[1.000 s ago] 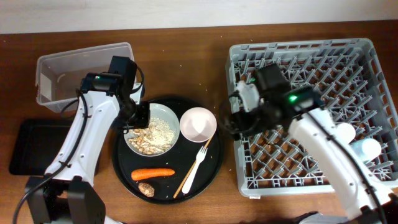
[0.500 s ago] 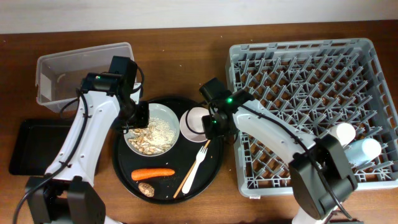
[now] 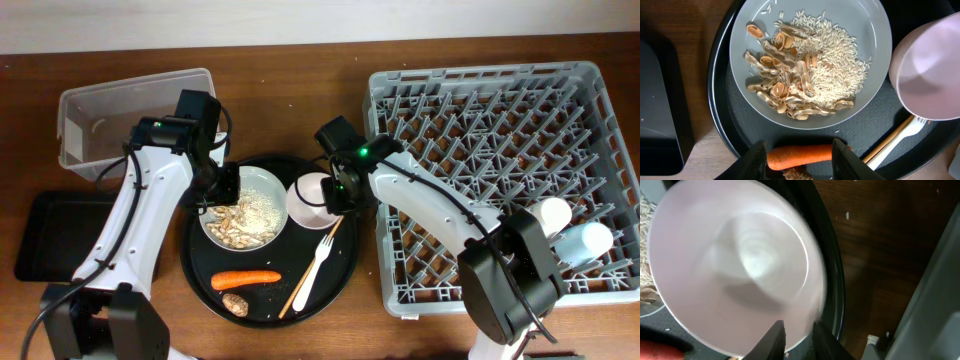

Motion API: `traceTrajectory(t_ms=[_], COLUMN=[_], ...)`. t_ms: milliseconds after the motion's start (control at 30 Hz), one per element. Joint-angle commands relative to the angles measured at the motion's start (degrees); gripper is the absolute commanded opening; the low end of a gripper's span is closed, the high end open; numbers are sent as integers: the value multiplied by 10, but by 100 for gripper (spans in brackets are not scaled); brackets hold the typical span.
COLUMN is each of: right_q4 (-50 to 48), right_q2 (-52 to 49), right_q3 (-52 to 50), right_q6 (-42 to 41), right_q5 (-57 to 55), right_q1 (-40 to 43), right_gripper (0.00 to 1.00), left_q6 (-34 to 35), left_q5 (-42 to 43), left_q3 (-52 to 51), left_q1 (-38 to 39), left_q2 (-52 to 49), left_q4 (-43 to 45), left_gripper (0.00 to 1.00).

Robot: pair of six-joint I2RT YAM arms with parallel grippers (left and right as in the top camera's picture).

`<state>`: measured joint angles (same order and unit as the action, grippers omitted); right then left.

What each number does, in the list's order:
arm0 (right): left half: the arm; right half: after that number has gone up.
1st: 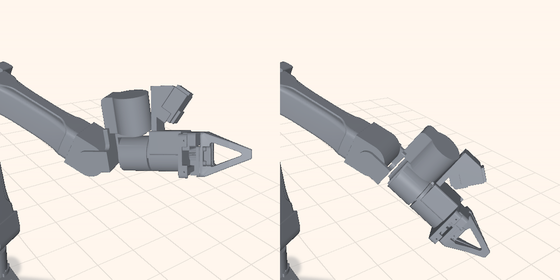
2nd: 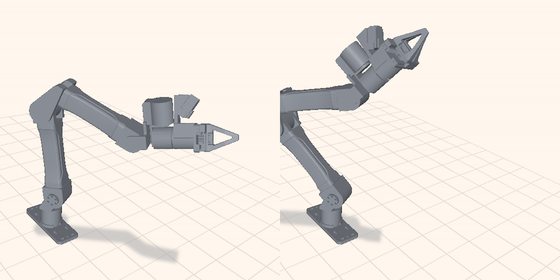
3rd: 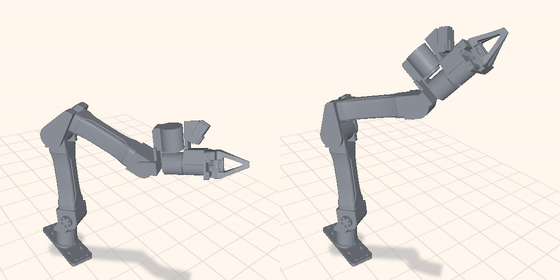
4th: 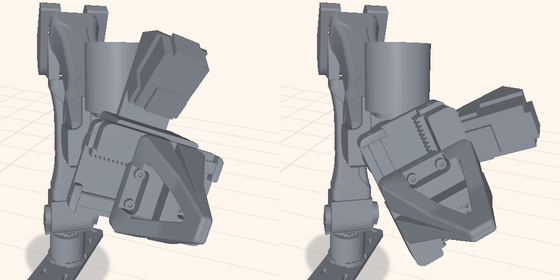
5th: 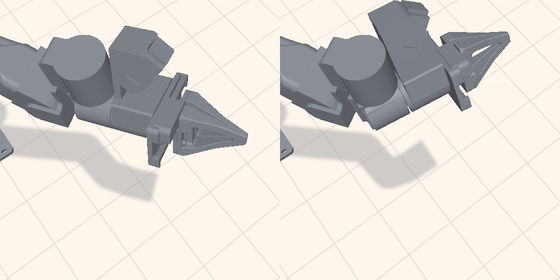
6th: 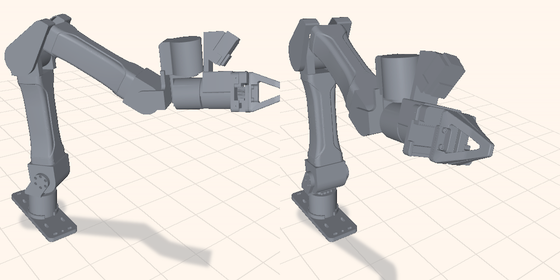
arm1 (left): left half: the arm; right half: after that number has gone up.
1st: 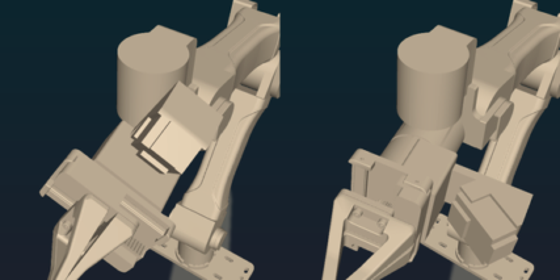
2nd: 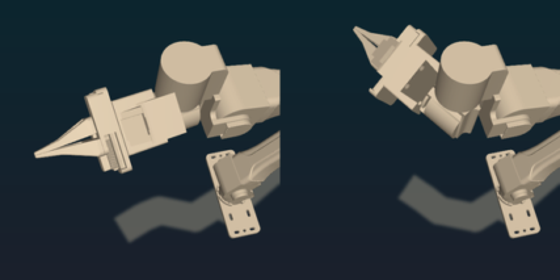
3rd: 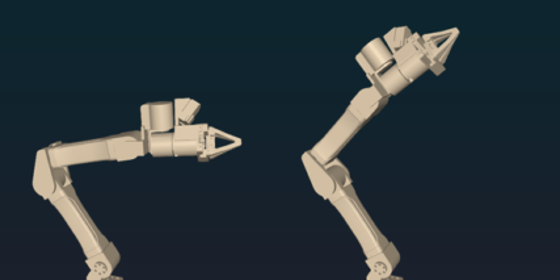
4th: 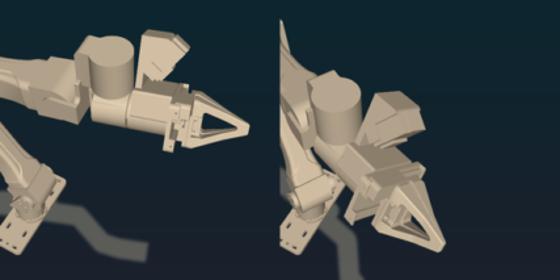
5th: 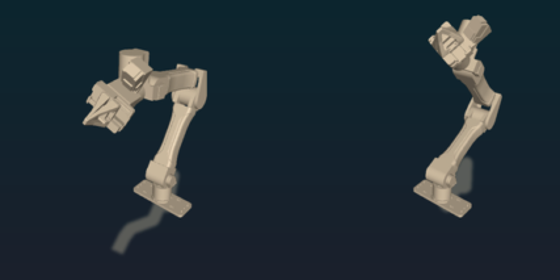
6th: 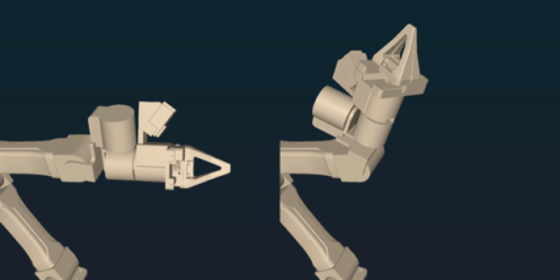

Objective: Sort waste into correct bins and load items into the dishwasher rack
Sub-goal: 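Reach the right gripper to the pink bowl and grasp its rim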

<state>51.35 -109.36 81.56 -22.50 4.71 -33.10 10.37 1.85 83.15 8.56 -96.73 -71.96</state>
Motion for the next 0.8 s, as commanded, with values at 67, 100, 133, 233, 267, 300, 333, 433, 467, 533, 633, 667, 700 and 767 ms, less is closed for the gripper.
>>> traceTrajectory(t_ms=[67,100,133,233,267,300,333,433,467,533,633,667,700,767], right_q4=[3,2,2,-9,-10,-10,-10,-19,-21,-21,-26,-26,-26,-26], right_q2=[-6,-7,-7,-7,-7,-7,-7,-7,-7,-7,-9,-9,-12,-24], right_q3=[1,-2,-8,-9,-9,-10,-12,-19,-19,-19,-19,-19,-19,-19], right_q6=[-5,-5,-11,-24,-25,-25,-31,-35,-35,-35,-35,-35,-35,-40], right_q5=[-27,-30,-40,-61,-61,-61,-61,-61,-60,-52,-50,-50,-50,-50], right_q1=[-3,-3,-2,-2,-2,-3,-3,-3,-3,-3,-3,-3,-3,-3], right_gripper=[22,23,22,23,23,23,23,23,23,24,24,23,24,23], left_q6=[7,8,7,8,8,8,8,8,7,8,8,8,8,8], left_q5=[-6,-6,-6,-6,-6,-6,-6,-6,-6,-6,-6,-6,-6,-6], left_q3=[4,4,4,4,4,4,4,4,4,4,4,4,4,4], left_q1=[-2,-2,-2,-2,-2,-2,-2,-2,-2,-2,-2,-2,-2,-2], left_q2=[10,10,10,10,10,10,10,10,10,10,10,10,10,10], left_q4=[1,1,0,-2,-3,-4,-4,-3,-3,-4,-4,-4,-5,-5], left_gripper=[42,42,42,42,42,42,42,42,42,42,42,42,42,42])
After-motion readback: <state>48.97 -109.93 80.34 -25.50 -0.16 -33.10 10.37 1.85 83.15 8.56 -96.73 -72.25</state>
